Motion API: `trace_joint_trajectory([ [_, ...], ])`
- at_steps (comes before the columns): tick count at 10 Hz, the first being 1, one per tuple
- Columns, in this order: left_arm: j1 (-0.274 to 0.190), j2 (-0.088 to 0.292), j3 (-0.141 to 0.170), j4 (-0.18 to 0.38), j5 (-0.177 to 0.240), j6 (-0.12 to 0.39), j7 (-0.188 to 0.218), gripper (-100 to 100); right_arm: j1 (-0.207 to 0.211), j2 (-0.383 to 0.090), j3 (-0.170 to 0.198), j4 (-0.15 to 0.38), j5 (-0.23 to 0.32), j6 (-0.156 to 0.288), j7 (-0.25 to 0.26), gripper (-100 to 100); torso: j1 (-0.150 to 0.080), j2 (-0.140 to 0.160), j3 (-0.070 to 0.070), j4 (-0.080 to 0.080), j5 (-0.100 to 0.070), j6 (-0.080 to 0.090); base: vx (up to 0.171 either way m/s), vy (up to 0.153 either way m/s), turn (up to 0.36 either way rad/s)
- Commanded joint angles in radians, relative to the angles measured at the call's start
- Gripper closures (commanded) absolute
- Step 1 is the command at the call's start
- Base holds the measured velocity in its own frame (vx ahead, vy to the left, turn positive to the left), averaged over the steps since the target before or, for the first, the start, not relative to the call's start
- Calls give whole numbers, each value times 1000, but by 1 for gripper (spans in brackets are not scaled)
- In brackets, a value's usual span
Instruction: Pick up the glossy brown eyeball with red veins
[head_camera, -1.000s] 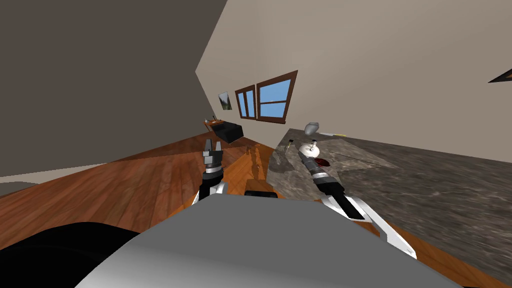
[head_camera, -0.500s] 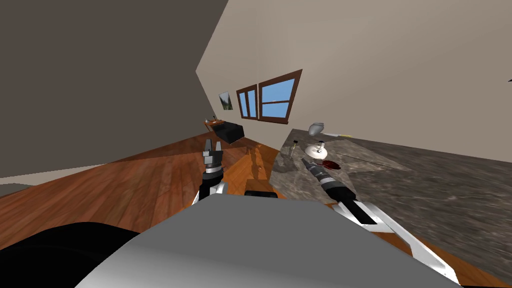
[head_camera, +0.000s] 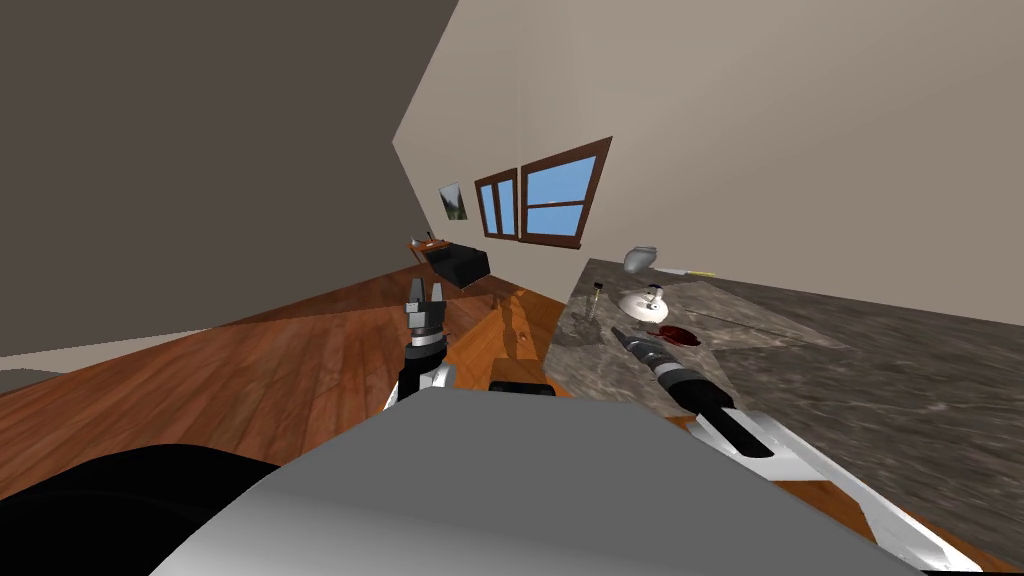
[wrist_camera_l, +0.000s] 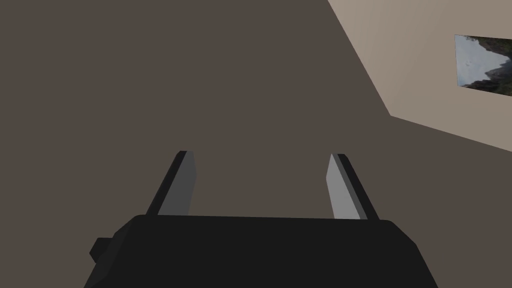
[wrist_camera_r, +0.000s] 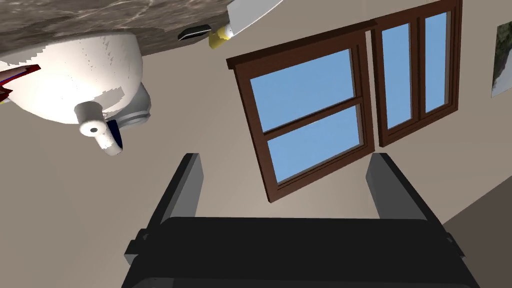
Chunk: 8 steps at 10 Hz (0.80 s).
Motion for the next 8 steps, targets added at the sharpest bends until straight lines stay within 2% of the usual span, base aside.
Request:
trace_joint_trajectory([
  [1,0,0,0,0,0,0,0,0,26,-50,-14,44,11,16,18,-100,0,0,0,0,0,0,41,116,14],
  [2,0,0,0,0,0,0,0,0,26,-56,-14,44,11,16,18,-100,2,0,0,0,0,0,45,85,-3],
  [3,0,0,0,0,0,0,0,0,49,-97,-23,75,22,38,37,-100,1,1,0,0,0,0,80,65,11],
  [4,0,0,0,0,0,0,0,0,49,-100,-23,75,22,38,37,-100,0,-1,0,0,0,0,57,62,3],
  [5,0,0,0,0,0,0,0,0,72,-141,-30,106,33,57,55,-100,-1,0,0,0,0,0,43,88,24],
  [6,0,0,0,0,0,0,0,0,72,-144,-30,106,33,57,55,-100,0,0,0,0,0,0,40,77,-3],
  [8,0,0,0,0,0,0,0,0,118,-214,-42,168,54,91,89,-100,0,0,0,0,0,0,72,85,25],
])
